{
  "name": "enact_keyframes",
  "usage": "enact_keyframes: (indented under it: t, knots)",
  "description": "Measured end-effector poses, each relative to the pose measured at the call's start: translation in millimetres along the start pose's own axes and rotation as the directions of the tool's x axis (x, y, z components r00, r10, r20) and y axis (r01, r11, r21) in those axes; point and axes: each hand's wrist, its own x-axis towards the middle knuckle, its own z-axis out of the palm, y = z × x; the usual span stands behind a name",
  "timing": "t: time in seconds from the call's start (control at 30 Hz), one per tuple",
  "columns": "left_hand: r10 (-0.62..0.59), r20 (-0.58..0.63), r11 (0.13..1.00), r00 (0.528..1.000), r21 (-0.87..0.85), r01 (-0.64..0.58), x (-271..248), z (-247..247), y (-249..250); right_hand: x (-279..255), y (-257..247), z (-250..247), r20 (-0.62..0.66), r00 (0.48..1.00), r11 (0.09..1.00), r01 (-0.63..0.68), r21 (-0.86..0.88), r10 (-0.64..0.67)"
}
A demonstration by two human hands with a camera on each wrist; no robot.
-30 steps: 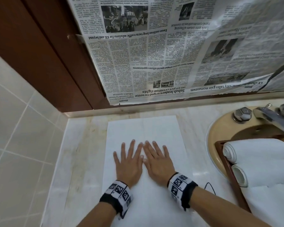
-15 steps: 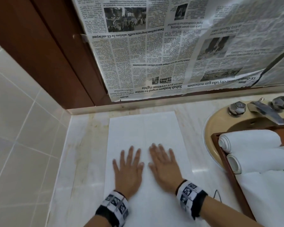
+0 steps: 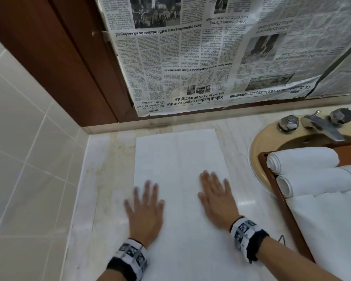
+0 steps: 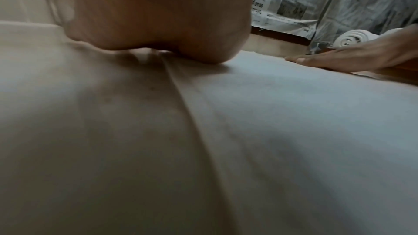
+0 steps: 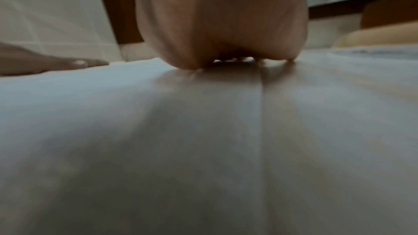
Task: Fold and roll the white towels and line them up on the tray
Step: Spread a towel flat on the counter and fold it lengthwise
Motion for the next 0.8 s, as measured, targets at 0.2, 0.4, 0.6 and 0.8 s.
enact_keyframes:
  t: [0.2,0.4,0.6,0.8]
  knots:
    - [0.13,0.011,0.991,0.991,0.011,-0.13,-26.4,26.2,43.4,-27.7,-45.5,27.5,0.05,0.995,0.997,0.082,-0.002,-0.082]
    - [-0.09,0.001,0.996,0.996,0.003,0.09,-20.8,8.5,-21.3,-28.0,29.9,6.1,0.045,0.991,0.992,-0.125,-0.031,0.126]
    - [0.062,-0.001,0.998,0.998,-0.009,-0.062,-41.4,6.7,8.4,-49.3,-12.8,17.9,-0.023,1.0,1.0,0.017,-0.013,-0.017]
    - [0.199,0.0,0.976,0.98,0.085,-0.198,-59.4,24.6,14.8,-63.4,-22.8,32.8,0.032,0.996,0.996,0.087,-0.034,-0.086]
